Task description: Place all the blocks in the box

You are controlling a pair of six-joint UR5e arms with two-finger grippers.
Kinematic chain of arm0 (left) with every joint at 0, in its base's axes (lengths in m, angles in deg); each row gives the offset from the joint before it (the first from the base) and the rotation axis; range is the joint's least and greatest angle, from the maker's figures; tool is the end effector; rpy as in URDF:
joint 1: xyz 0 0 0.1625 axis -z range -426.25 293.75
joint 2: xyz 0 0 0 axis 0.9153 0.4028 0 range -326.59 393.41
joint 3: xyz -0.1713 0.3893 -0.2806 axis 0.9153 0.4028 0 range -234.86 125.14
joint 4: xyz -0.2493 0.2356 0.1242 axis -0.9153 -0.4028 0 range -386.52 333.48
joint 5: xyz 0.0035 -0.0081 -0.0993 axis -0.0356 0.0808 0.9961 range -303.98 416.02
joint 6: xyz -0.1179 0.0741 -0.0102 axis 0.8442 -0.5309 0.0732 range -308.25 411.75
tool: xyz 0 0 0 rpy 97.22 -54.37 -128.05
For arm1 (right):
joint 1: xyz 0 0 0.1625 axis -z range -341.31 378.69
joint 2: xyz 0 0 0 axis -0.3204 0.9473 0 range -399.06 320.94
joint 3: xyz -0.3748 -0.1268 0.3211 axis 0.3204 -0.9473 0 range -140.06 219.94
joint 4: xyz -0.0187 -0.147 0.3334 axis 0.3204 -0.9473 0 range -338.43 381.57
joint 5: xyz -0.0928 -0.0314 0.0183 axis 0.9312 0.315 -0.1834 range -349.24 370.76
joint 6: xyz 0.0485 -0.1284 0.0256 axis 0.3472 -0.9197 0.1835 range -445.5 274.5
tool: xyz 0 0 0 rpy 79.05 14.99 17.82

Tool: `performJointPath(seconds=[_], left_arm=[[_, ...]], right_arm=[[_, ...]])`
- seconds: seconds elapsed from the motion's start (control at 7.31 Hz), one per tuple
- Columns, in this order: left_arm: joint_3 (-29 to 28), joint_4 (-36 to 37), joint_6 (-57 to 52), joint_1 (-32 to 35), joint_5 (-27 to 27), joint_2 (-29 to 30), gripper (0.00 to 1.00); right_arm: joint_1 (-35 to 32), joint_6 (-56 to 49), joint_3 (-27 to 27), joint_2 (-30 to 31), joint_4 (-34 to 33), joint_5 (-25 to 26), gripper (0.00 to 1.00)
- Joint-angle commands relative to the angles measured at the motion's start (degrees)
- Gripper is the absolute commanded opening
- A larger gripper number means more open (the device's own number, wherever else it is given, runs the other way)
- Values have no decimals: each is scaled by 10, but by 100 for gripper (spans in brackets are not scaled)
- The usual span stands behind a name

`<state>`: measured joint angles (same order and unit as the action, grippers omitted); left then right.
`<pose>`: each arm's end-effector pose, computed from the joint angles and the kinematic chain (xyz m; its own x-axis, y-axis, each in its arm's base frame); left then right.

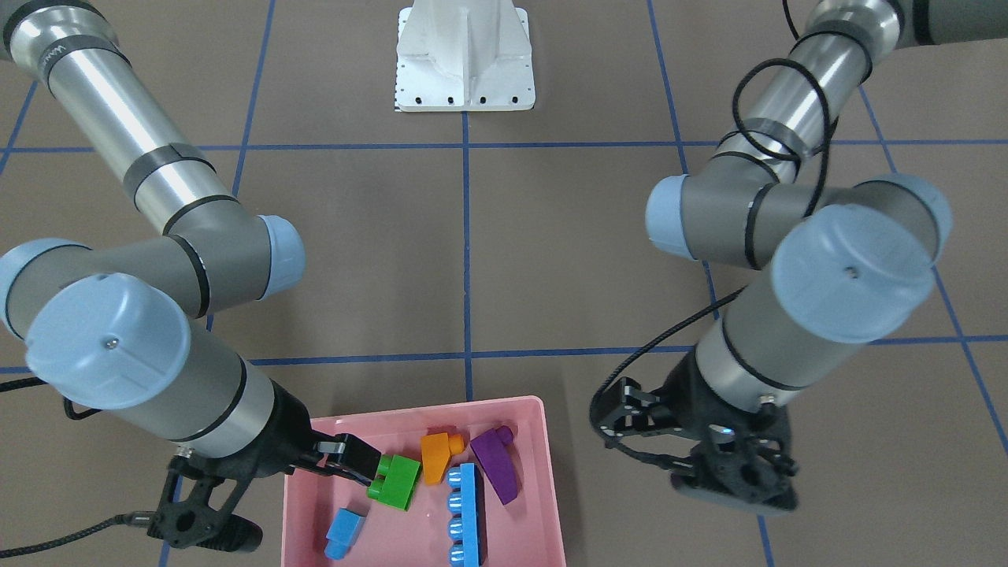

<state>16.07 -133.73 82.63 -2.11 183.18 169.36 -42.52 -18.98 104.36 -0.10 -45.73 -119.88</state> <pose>0.3128 -0.7575 0.3738 0.6190 0.2913 -0.7294 0.0049 0.9272 0.3745 -0.3714 -0.7638 0.3334 0.4665 0.2211 0.8564 -0.2676 0.9582 -0.1016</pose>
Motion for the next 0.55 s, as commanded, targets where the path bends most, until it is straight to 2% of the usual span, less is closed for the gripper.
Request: performJointPath(seconds=[0.0,0.14,0.27,0.41], left_arm=[[112,7,-67,49,5,-152,100],[159,5,-140,56,5,-239,100],[183,7,-216,86,8,-297,100],[198,8,-228,104,25,-353,100]], right_arm=[[-80,-65,134,151,-18,-63,100],[-125,-148,157,216,-18,-106,100],[-158,-243,179,292,-18,-109,100],[-197,-331,197,351,-19,-111,100]])
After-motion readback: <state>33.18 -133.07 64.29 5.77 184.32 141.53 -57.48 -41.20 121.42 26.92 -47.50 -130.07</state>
